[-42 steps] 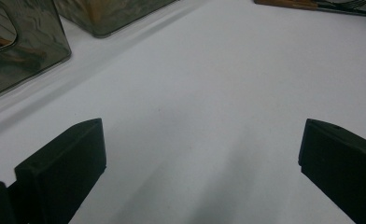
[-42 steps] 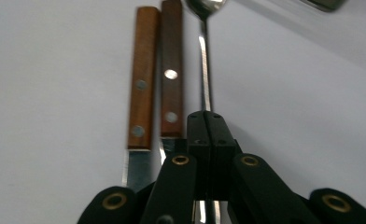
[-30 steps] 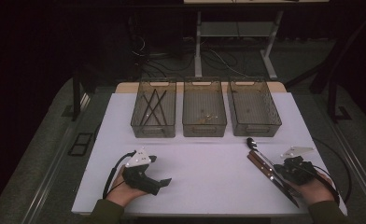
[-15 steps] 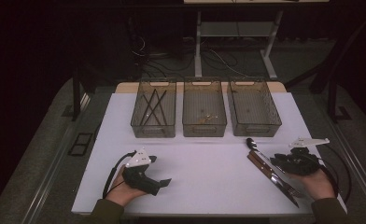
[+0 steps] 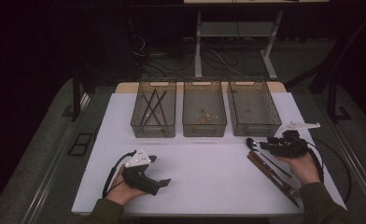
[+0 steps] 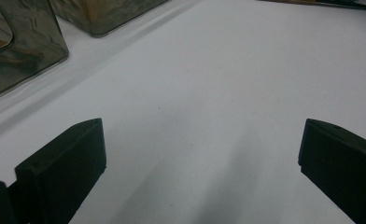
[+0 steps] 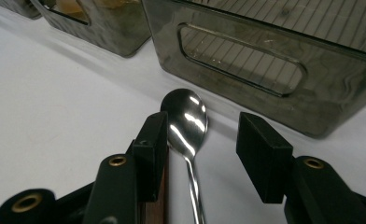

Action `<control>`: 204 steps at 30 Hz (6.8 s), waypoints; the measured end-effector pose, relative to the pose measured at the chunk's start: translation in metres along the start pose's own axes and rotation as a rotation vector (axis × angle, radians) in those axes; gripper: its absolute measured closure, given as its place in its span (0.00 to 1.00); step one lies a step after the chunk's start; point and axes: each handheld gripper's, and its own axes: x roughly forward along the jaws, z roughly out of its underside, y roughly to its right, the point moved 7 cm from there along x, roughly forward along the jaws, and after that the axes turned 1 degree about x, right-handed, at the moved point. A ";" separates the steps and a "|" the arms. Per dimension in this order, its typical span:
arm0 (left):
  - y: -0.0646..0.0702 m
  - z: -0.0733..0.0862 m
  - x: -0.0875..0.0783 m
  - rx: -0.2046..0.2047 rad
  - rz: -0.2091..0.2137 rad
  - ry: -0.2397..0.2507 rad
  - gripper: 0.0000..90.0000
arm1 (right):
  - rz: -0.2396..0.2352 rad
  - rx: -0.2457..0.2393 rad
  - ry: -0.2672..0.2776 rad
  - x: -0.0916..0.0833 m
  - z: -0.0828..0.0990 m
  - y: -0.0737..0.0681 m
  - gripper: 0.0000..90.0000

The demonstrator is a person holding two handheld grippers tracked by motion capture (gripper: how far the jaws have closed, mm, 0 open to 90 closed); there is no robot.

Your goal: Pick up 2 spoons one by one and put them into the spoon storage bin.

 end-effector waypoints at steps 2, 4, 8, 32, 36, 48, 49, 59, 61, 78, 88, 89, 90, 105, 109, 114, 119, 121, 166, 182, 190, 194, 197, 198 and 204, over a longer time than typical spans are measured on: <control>0.000 0.000 0.000 0.001 0.001 0.002 0.00 | -0.001 -0.002 -0.004 0.006 -0.003 -0.001 0.59; 0.000 0.000 0.000 0.001 0.001 0.001 0.00 | -0.007 -0.004 -0.005 0.011 -0.007 -0.002 0.59; 0.001 -0.001 0.000 0.002 0.005 0.003 0.00 | -0.015 -0.013 -0.016 0.022 -0.010 -0.006 0.57; 0.002 0.000 0.001 0.007 0.009 -0.001 0.00 | 0.001 -0.081 -0.105 0.047 0.004 -0.008 0.56; 0.002 0.000 0.001 0.010 0.010 -0.003 0.00 | 0.008 -0.094 -0.098 0.047 0.004 -0.008 0.58; 0.002 -0.001 0.001 0.004 0.011 0.000 0.00 | -0.008 -0.098 -0.096 0.047 0.005 -0.008 0.56; 0.002 -0.001 0.001 0.004 0.011 0.000 0.00 | -0.019 -0.090 -0.093 0.047 0.005 -0.007 0.56; 0.002 -0.001 0.001 0.003 0.013 0.002 0.00 | -0.045 -0.012 -0.061 0.043 0.001 0.001 0.59; 0.002 -0.001 0.001 0.005 0.013 0.001 0.00 | -0.043 0.001 -0.048 0.042 0.000 0.002 0.58; 0.003 -0.001 0.001 0.008 0.013 -0.001 0.00 | -0.002 -0.138 -0.098 0.047 0.003 -0.003 0.81; 0.003 -0.001 0.000 0.009 0.013 0.002 0.00 | -0.035 -0.175 -0.067 0.038 -0.001 -0.009 0.97; 0.003 -0.001 0.000 0.010 0.013 0.002 0.00 | -0.039 -0.174 -0.065 0.037 -0.001 -0.009 0.97; 0.003 -0.002 0.000 0.011 0.014 0.002 0.00 | -0.045 -0.179 -0.063 0.036 -0.001 -0.010 0.98; 0.003 -0.003 0.000 0.002 0.019 0.020 0.00 | -0.039 -0.167 -0.008 0.024 -0.010 -0.007 0.99; 0.003 -0.003 -0.001 0.004 0.025 0.028 0.00 | -0.040 -0.160 0.018 0.016 -0.016 -0.007 0.99; 0.002 -0.003 -0.001 0.014 0.025 0.038 0.00 | -0.033 -0.154 0.047 0.006 -0.024 -0.008 0.99; -0.002 -0.002 0.000 0.003 0.031 0.042 0.00 | -0.031 -0.155 0.065 0.000 -0.030 -0.012 0.99; -0.002 -0.002 -0.001 0.005 0.032 0.045 0.00 | -0.032 -0.156 0.073 -0.004 -0.034 -0.014 0.99; 0.005 -0.002 0.000 0.002 0.046 0.020 0.00 | 0.002 -0.154 0.135 0.043 -0.147 -0.072 0.99; 0.005 -0.003 0.000 0.004 0.055 0.028 0.00 | 0.056 -0.155 0.124 0.098 -0.202 -0.074 0.99; 0.004 -0.003 0.001 -0.004 0.059 0.033 0.00 | 0.101 -0.158 0.107 0.125 -0.217 -0.069 0.99; 0.005 -0.003 0.001 -0.005 0.061 0.029 0.00 | 0.118 -0.153 0.112 0.136 -0.219 -0.064 0.99; 0.005 -0.003 0.001 -0.003 0.066 0.029 0.00 | 0.125 -0.122 0.126 0.144 -0.217 -0.060 0.91; 0.005 -0.003 0.001 -0.004 0.068 0.028 0.00 | 0.140 -0.109 0.127 0.146 -0.216 -0.059 0.75; 0.007 -0.004 0.001 0.002 0.071 0.032 0.00 | 0.111 -0.073 0.097 0.137 -0.205 -0.065 0.55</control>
